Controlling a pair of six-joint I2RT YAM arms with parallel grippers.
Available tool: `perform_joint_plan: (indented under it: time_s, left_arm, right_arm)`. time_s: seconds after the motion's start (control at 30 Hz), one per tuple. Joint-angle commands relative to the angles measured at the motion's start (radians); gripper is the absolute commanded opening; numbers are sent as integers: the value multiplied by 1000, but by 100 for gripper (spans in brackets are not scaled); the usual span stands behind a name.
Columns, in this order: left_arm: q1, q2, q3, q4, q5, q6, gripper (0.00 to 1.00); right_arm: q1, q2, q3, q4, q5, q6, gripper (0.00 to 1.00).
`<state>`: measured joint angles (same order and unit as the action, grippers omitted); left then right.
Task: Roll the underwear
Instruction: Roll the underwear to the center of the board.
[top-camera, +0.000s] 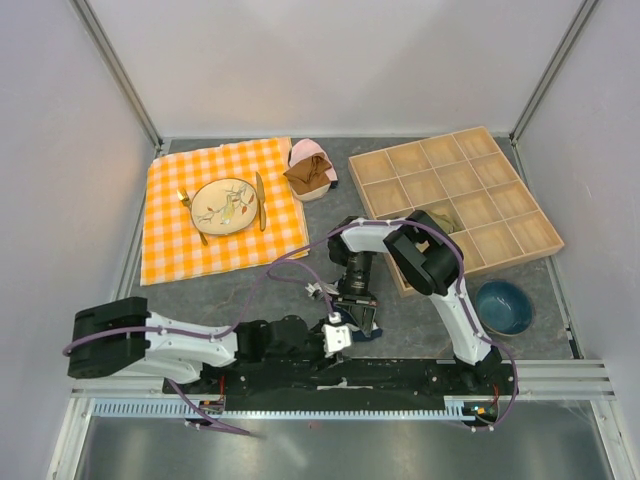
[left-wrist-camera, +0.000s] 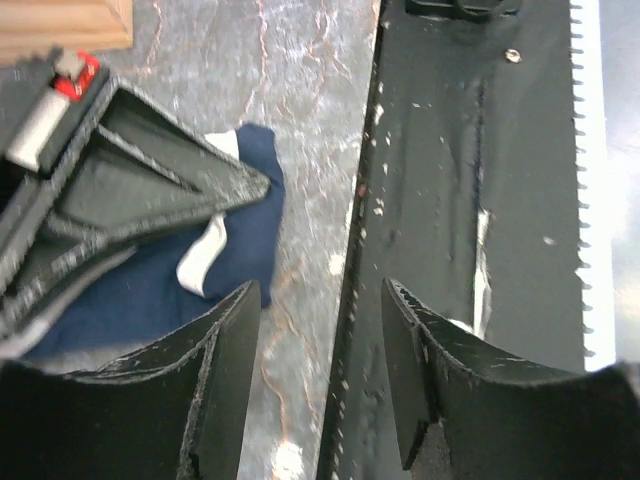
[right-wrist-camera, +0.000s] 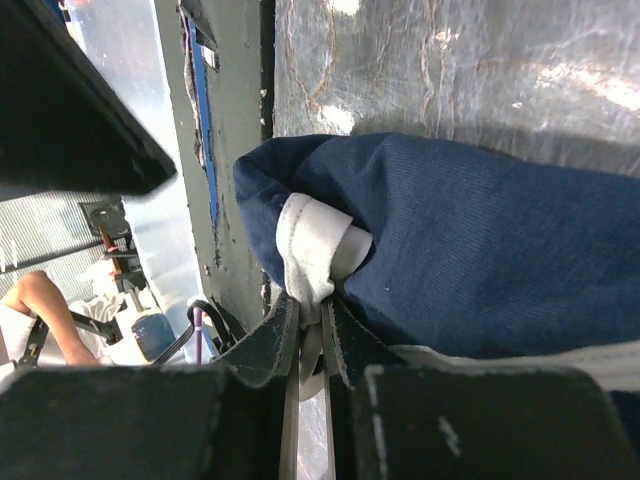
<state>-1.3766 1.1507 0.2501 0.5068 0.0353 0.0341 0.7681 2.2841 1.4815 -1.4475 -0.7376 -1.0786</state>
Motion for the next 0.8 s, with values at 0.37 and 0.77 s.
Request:
perform_joint_plan:
  time_s: [0.37, 0.77]
  left_arm:
    - [-30, 354, 241, -45, -209, 268, 57]
    - [-52, 344, 207, -50, -296, 242, 55]
  right_arm:
    - [-4, 48, 2, 139, 58, -23, 12]
    - [-6, 51, -4, 142, 56, -26, 12]
